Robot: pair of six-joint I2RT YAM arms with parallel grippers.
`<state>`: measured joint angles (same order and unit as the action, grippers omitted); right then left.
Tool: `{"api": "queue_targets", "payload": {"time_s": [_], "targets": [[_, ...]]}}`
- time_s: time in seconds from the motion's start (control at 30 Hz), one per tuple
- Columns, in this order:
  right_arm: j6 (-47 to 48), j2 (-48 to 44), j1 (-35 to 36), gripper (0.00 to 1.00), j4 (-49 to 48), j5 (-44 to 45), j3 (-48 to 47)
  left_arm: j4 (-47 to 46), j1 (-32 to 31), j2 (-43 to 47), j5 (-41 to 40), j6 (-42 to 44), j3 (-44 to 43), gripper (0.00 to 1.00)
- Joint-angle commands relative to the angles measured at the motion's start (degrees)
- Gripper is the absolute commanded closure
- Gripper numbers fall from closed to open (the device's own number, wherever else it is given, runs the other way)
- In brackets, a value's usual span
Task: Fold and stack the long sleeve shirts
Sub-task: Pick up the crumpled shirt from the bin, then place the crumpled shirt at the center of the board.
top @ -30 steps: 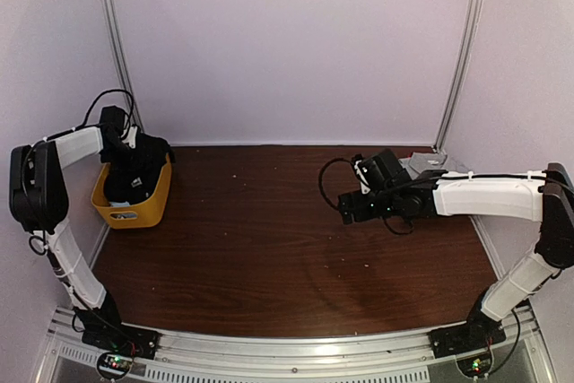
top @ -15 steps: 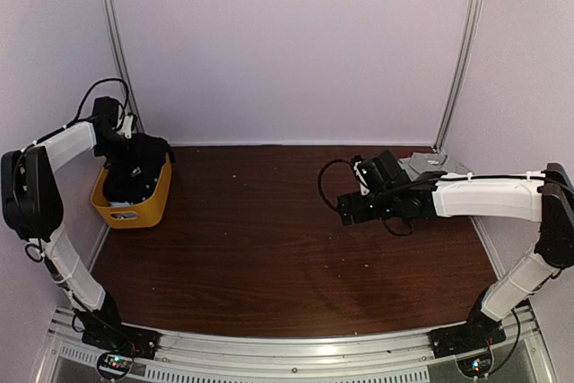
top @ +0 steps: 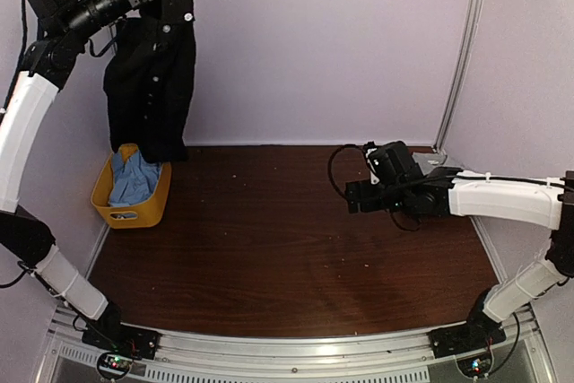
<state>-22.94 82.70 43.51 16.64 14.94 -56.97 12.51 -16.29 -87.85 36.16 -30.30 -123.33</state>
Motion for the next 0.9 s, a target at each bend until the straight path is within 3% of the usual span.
{"api": "queue_targets", "payload": {"time_s": [0.0,0.23,0.33,0.43,0.5,0.6,0.67,0.73,0.77,0.87], "targets": [[-2.4,-5.1,-1.9,0.02,0.4,2.1,1.1,-4.8,-10.4,-7.3,6.5,-4.5,0.6,1.0],[-4.4,-16.3,-6.1,0.0,-4.9,-5.4,8.8,0.5,-20.0,-22.7,7.5,-0.9,-2.0,1.0],[-5.0,-20.0,-7.3,0.0,-3.7,-4.6,10.1,2.2,-22.6,-30.2,9.4,-0.6,-3.7,1.0],[-6.0,-22.7,-7.9,0.0,-0.4,-1.4,10.4,4.8,-25.1,-36.6,10.0,1.1,-4.0,0.94],[-6.5,-24.1,-8.4,0.0,0.9,0.4,10.7,6.9,-26.4,-39.9,11.6,2.8,-4.1,0.83],[-6.5,-24.9,-8.6,0.0,1.6,1.1,10.9,13.5,-27.4,-41.4,10.5,9.9,-3.9,0.5],[-5.8,-24.6,-8.5,0.0,1.7,0.5,10.8,17.5,-27.4,-38.8,6.0,14.7,-2.2,0.33],[-5.1,-23.6,-8.5,0.0,1.4,-0.7,10.8,18.1,-27.4,-34.6,1.4,18.5,2.9,0.09],[-4.9,-23.0,-8.3,0.0,1.1,-1.9,10.8,18.0,-27.3,-32.2,-0.6,20.0,5.0,0.03],[-4.1,-20.8,-7.2,0.0,-0.5,-4.0,10.6,17.1,-27.2,-25.8,-8.2,23.2,12.4,0.02]]}}
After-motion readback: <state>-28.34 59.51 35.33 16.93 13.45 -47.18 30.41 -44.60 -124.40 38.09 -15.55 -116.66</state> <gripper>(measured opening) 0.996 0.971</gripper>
